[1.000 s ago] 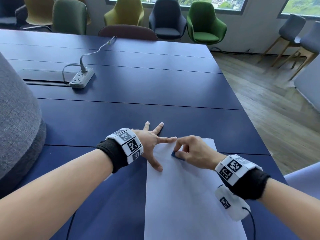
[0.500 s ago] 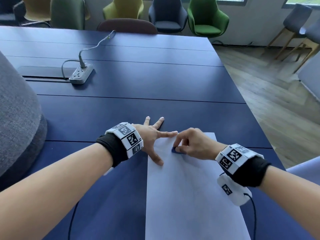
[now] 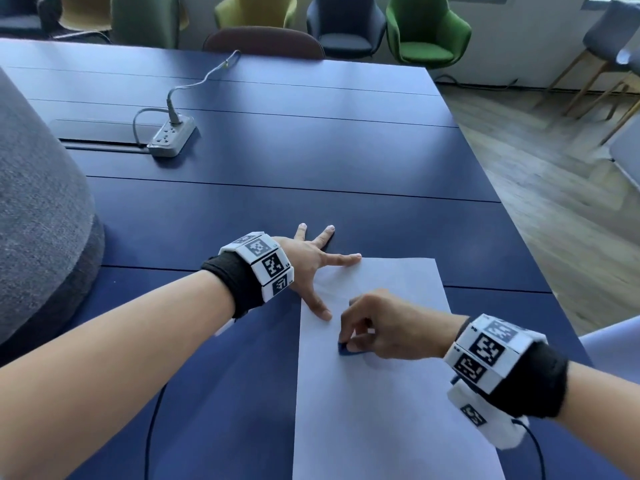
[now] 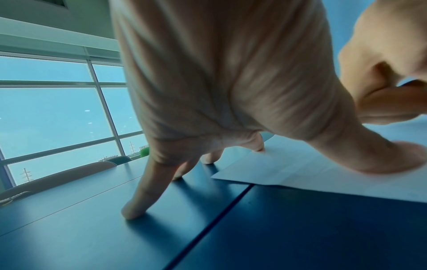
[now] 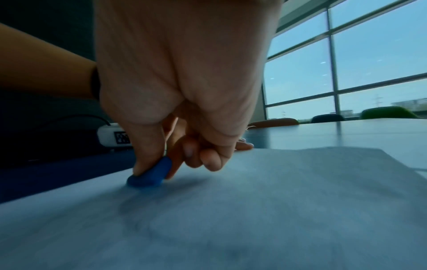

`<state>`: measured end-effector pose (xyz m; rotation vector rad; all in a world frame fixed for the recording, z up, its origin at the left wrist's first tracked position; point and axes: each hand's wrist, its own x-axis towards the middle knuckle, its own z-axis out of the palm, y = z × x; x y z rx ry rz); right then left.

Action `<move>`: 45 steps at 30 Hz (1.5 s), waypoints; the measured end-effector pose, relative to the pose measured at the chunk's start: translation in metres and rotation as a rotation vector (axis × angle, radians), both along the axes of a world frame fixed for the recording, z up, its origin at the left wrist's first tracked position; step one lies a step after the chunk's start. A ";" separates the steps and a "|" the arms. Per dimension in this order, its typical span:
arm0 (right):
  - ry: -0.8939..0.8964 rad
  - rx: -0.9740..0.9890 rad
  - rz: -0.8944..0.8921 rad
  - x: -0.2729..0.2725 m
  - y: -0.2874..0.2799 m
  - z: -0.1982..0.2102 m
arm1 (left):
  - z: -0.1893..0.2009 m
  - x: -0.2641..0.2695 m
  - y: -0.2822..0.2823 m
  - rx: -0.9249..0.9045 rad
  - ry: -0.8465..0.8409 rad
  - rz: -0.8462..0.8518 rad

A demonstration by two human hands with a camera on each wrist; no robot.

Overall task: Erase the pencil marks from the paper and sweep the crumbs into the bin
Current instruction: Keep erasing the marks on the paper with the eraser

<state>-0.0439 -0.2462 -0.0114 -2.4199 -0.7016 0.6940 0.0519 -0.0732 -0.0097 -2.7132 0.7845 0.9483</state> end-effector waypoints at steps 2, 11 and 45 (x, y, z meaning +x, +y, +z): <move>-0.022 -0.030 0.006 0.006 0.000 0.002 | 0.000 0.000 0.000 -0.001 -0.001 0.002; 0.004 0.000 0.008 -0.008 -0.007 -0.004 | 0.002 -0.003 0.000 0.000 -0.025 0.000; -0.149 0.035 -0.388 0.047 -0.013 -0.006 | 0.001 0.000 0.000 -0.007 -0.021 -0.001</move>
